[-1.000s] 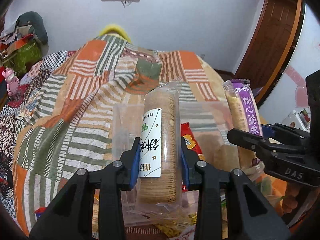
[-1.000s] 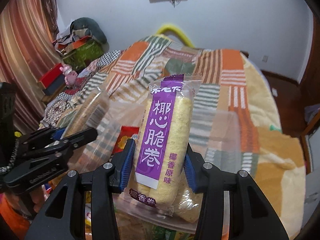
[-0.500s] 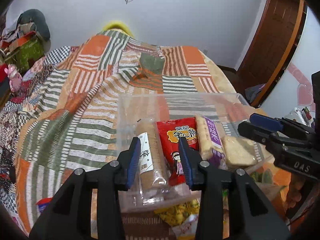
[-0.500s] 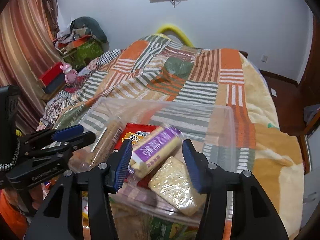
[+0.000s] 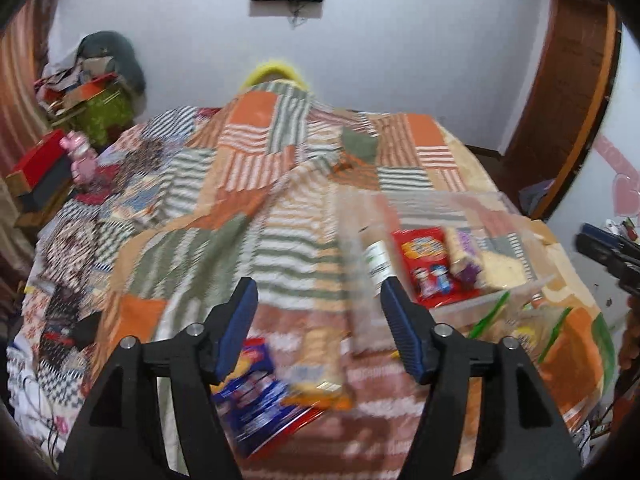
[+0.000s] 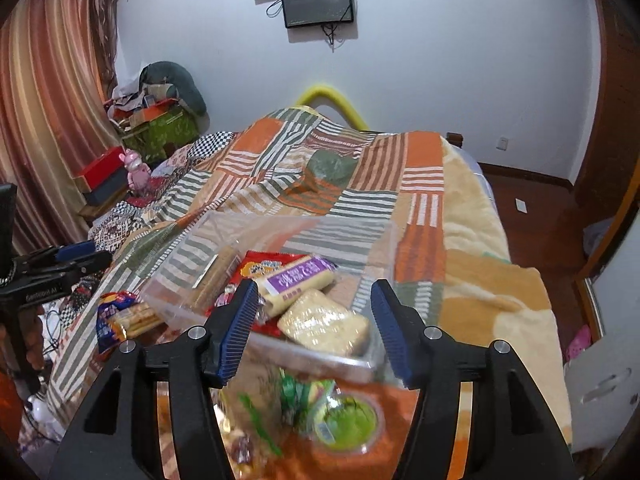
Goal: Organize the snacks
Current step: 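Grasp blue biscuit bag with left tool while right tool grasps green jelly cup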
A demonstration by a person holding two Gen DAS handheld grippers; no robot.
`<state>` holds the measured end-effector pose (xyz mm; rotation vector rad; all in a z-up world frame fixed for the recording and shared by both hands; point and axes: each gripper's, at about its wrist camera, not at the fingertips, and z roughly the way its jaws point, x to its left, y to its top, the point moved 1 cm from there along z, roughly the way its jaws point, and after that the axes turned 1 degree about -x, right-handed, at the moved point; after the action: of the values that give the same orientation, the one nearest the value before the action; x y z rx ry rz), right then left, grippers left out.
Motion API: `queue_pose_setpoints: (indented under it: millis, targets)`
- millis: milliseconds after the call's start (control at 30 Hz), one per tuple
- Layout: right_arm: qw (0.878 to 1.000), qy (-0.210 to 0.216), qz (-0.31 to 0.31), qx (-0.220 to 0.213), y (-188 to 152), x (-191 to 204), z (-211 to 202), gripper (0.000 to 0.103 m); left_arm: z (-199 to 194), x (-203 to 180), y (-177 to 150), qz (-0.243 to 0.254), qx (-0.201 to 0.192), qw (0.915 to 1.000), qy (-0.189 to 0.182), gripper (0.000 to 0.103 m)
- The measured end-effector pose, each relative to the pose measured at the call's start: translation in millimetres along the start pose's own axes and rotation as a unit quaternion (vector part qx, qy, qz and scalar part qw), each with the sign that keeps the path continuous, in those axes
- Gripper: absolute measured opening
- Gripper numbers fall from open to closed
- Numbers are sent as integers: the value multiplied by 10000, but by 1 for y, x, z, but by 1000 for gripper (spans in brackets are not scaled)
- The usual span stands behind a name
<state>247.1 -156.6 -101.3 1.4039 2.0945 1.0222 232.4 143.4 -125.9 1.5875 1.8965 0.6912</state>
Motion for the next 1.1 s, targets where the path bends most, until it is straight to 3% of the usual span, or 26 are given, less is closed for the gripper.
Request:
queue_pose_setpoints:
  millis: [167,500,600,733,800,1000,1100]
  targets:
    - [9999,-96,19,85,-16,-5,-7,58,-1,34,-23,-226,220,9991,268,66]
    - [9976,-300,198,600,-54,-20,6,59,30,70,-70,-775,771,9931,432,69]
    - [9962,-270,269,782,-65,-22,12,60,42,69,-76,-862,901,9917,321,69]
    - [9946,-248,325,951,-77,-24,18,60,54,58,-83,-784,913,9923,308,81]
    - [9937,-235,331,1043,-80,-25,23,60,60,55,-85,-799,957,9919,253,83]
    - [9928,-187,354,1125,-83,-24,30,69,76,43,-89,-665,1040,9922,190,83]
    - [9925,-116,357,1163,-82,-21,33,69,77,38,-89,-507,976,9937,208,74]
